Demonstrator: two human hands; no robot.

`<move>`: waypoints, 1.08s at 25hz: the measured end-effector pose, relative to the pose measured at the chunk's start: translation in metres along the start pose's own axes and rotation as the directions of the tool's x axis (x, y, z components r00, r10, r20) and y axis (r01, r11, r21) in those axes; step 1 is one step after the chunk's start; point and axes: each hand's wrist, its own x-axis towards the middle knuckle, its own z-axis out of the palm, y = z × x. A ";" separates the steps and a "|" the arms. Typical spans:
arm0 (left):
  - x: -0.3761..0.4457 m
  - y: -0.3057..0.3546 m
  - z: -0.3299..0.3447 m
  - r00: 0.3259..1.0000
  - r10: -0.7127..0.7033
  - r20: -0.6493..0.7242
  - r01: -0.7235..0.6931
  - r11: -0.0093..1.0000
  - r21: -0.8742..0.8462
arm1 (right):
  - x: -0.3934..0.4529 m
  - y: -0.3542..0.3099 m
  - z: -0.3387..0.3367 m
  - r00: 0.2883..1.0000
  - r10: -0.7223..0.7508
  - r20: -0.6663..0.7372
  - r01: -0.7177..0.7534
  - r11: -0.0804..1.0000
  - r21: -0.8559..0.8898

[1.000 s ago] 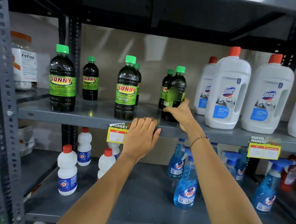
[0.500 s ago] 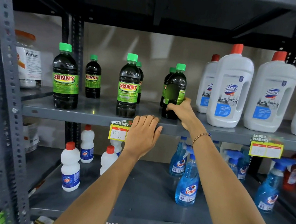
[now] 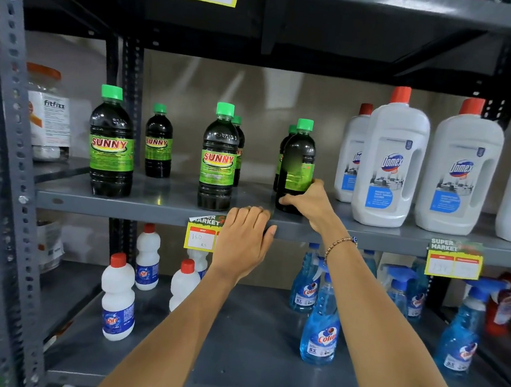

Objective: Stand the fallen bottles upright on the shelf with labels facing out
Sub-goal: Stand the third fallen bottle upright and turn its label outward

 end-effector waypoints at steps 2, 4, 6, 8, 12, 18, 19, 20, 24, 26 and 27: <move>0.000 -0.001 0.000 1.000 0.004 0.002 -0.004 1.000 0.003 | -0.001 -0.001 0.001 1.000 -0.016 -0.026 0.014 0.998 -0.067; 0.000 0.000 0.000 1.000 0.007 -0.006 -0.007 1.000 0.010 | 0.000 -0.002 0.001 1.000 -0.011 0.016 0.012 0.998 -0.063; 0.000 0.000 0.000 1.000 0.005 -0.005 -0.005 1.000 0.007 | -0.001 -0.002 -0.002 0.998 -0.017 0.057 0.018 1.000 -0.012; 0.000 0.000 0.000 1.000 0.000 -0.002 0.000 1.000 0.003 | -0.003 -0.002 -0.003 0.998 -0.032 0.059 0.033 0.999 -0.009; 0.000 0.000 -0.001 1.000 0.003 -0.004 -0.003 1.000 -0.004 | -0.004 -0.004 -0.001 0.998 -0.012 0.054 0.018 0.994 -0.109; 0.000 -0.001 0.002 1.000 0.005 -0.001 -0.005 1.000 0.005 | -0.006 -0.001 -0.005 0.999 -0.028 0.044 0.024 0.996 0.088; 0.000 -0.001 0.002 1.000 0.005 -0.003 -0.005 1.000 0.003 | -0.006 0.000 -0.004 0.999 -0.041 0.023 0.039 0.998 0.048; 0.000 -0.001 0.002 1.000 0.006 -0.009 -0.006 1.000 0.002 | -0.006 0.000 -0.003 0.999 -0.050 0.018 0.049 0.999 0.018; 0.000 -0.001 0.002 1.000 0.009 -0.003 -0.009 1.000 -0.003 | -0.006 -0.001 -0.005 0.995 -0.034 0.092 0.032 0.999 0.033; 0.000 0.000 0.002 1.000 0.014 -0.003 -0.014 1.000 -0.005 | -0.008 -0.001 -0.005 0.998 -0.034 0.057 0.034 0.999 0.011; 0.000 0.000 0.002 1.000 0.017 -0.003 -0.017 1.000 -0.005 | -0.009 -0.001 -0.005 0.999 -0.040 0.036 0.040 0.999 -0.010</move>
